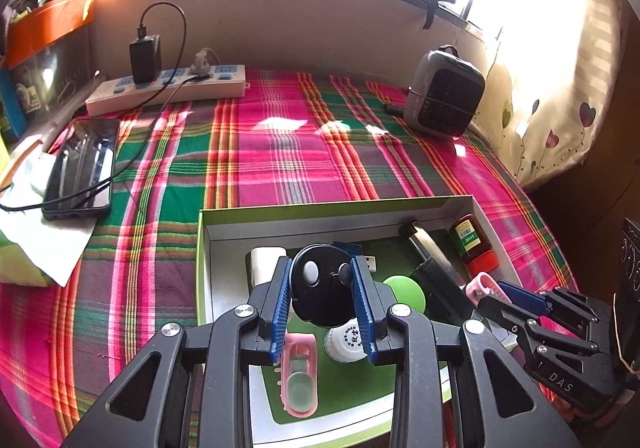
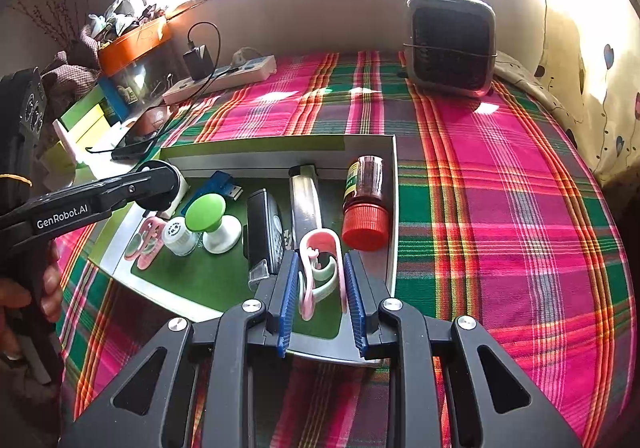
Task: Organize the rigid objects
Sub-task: 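Carry the black disc with the left tool and pink clip with the right tool over the box, then lower and open the left tool to release the disc while the right tool releases the clip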
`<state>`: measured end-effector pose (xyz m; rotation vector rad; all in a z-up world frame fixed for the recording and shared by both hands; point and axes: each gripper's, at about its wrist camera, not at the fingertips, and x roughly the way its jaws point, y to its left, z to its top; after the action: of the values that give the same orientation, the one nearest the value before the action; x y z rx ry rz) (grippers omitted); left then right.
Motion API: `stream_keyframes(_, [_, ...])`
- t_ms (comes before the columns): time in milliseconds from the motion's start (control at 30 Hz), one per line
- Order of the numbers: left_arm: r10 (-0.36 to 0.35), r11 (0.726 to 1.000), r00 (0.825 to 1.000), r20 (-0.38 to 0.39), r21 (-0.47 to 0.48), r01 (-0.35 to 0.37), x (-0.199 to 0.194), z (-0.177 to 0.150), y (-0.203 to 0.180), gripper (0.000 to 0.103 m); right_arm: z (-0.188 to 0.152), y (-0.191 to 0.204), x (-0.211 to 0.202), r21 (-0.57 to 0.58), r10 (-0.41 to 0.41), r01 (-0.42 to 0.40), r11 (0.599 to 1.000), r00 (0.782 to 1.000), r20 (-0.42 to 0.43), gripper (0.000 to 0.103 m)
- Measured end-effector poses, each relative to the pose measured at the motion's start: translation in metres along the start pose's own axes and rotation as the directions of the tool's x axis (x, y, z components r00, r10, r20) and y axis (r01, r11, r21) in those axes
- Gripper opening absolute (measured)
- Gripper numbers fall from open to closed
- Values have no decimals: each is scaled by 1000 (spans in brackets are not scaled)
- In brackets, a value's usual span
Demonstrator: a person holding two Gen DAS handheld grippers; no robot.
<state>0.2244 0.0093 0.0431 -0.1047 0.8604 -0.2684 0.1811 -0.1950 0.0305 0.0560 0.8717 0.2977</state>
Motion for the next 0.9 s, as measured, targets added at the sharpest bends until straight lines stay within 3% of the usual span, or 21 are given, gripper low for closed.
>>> stream_keyframes(900, [42,999,999,-17,28,-42,23,9,-3,28,-1,7,5,-57,-49,52,997,998,45,25])
